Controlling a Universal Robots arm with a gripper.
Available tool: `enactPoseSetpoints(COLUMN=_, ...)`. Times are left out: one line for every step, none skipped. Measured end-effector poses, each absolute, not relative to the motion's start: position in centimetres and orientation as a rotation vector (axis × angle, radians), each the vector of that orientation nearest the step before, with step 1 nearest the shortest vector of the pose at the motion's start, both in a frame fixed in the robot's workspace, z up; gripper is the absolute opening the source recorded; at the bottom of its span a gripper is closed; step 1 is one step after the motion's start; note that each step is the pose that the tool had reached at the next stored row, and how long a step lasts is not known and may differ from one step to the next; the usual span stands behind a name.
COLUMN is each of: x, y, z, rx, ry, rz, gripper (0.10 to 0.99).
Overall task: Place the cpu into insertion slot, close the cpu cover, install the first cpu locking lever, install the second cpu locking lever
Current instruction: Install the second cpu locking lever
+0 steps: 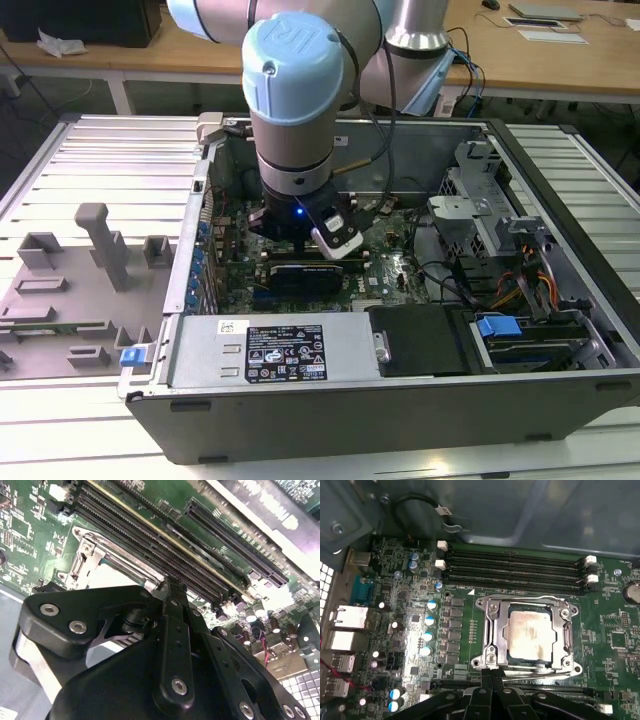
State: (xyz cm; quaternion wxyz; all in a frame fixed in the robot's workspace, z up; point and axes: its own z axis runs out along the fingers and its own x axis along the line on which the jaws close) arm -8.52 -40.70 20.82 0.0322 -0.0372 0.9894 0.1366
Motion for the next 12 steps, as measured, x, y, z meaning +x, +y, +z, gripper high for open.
enactPoseSetpoints(x=-8.57, y=-40.71, z=20.80, rx=-0.114, ry=3.045, rz=0.427, gripper=0.106)
enactPoseSetpoints(x=-8.66, y=-40.71, z=20.75, rx=-0.114, ry=3.044, rz=0.434, gripper=0.106)
enactPoseSetpoints(x=-8.80, y=-40.71, z=20.68, rx=-0.114, ry=3.043, rz=0.439, gripper=0.106)
enactPoseSetpoints(x=-9.08, y=-40.70, z=20.53, rx=-0.113, ry=3.042, rz=0.445, gripper=0.106)
enactPoseSetpoints(x=-9.18, y=-40.71, z=20.44, rx=-0.109, ry=3.042, rz=0.445, gripper=0.106)
enactPoseSetpoints(x=-9.23, y=-40.71, z=20.36, rx=-0.101, ry=3.041, rz=0.445, gripper=0.106)
enactPoseSetpoints(x=-9.25, y=-40.71, z=20.27, rx=-0.085, ry=3.041, rz=0.444, gripper=0.106)
enactPoseSetpoints(x=-9.28, y=-40.72, z=20.16, rx=-0.058, ry=3.039, rz=0.443, gripper=0.106)
enactPoseSetpoints(x=-9.33, y=-40.71, z=20.09, rx=-0.047, ry=3.038, rz=0.444, gripper=0.106)
enactPoseSetpoints(x=-9.36, y=-40.70, z=20.04, rx=-0.042, ry=3.037, rz=0.446, gripper=0.106)
enactPoseSetpoints(x=-9.42, y=-40.69, z=20.00, rx=-0.038, ry=3.037, rz=0.447, gripper=0.106)
enactPoseSetpoints(x=-9.50, y=-40.67, z=19.96, rx=-0.036, ry=3.036, rz=0.448, gripper=0.106)
